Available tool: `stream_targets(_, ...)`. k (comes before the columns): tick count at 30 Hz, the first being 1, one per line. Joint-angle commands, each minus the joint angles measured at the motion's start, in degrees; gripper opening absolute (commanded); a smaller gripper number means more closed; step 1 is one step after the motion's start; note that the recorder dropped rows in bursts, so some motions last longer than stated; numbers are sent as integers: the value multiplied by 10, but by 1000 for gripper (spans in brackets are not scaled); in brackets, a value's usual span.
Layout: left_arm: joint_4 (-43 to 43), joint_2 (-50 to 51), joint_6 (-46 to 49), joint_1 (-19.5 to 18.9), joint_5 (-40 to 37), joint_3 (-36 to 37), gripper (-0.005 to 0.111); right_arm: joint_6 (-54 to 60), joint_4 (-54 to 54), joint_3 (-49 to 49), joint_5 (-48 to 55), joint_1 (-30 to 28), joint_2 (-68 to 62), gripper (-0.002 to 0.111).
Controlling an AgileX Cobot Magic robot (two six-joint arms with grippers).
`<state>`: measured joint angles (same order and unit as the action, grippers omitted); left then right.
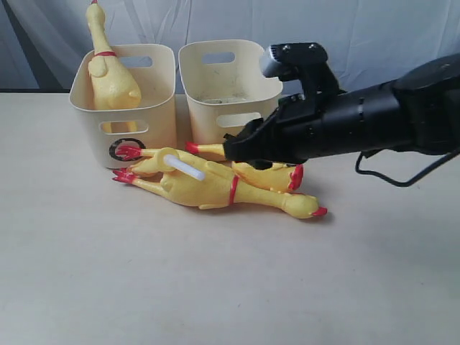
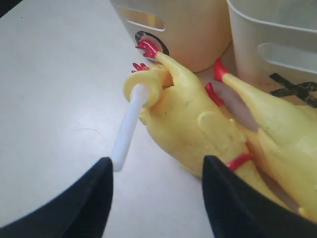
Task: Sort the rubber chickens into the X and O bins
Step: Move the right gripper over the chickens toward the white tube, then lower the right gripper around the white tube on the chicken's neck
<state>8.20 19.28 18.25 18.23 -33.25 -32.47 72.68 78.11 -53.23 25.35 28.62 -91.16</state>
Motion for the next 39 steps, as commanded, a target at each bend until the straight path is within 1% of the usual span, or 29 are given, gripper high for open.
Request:
stream_targets(1,1,-2,-5,3,9,3,0,8,65,-28,-7,22,-42,58)
stream_targets(4,1,-2,-5,3,11,3,0,8,76,-49,-10,34,-75,58)
stream_targets(8,0,-2,-5,3,11,3,0,8,102,-75,-12,35,-114,58)
stream_targets(14,0,-2,-5,3,11,3,0,8,125,-101,15,35,-148,58)
stream_targets(18,0,-2,-5,3,11,3,0,8,132,-105,15,35,-163,58)
stream_targets(22,-1,-2,-5,3,11,3,0,8,139,-105,37,35,-176,58)
stream_targets(33,-1,-2,-5,3,11,3,0,7,143,-105,61,35,-178,58)
stream_targets(35,-1,-2,-5,3,11,3,0,5,140,-105,64,35,-178,52)
stream_targets(36,-1,-2,-5,3,11,3,0,-1,134,-105,72,35,-178,45)
stream_targets(38,-1,-2,-5,3,11,3,0,-9,121,-105,76,35,-178,41)
stream_targets(39,-1,-2,-5,3,11,3,0,-9,121,-105,76,35,-178,41)
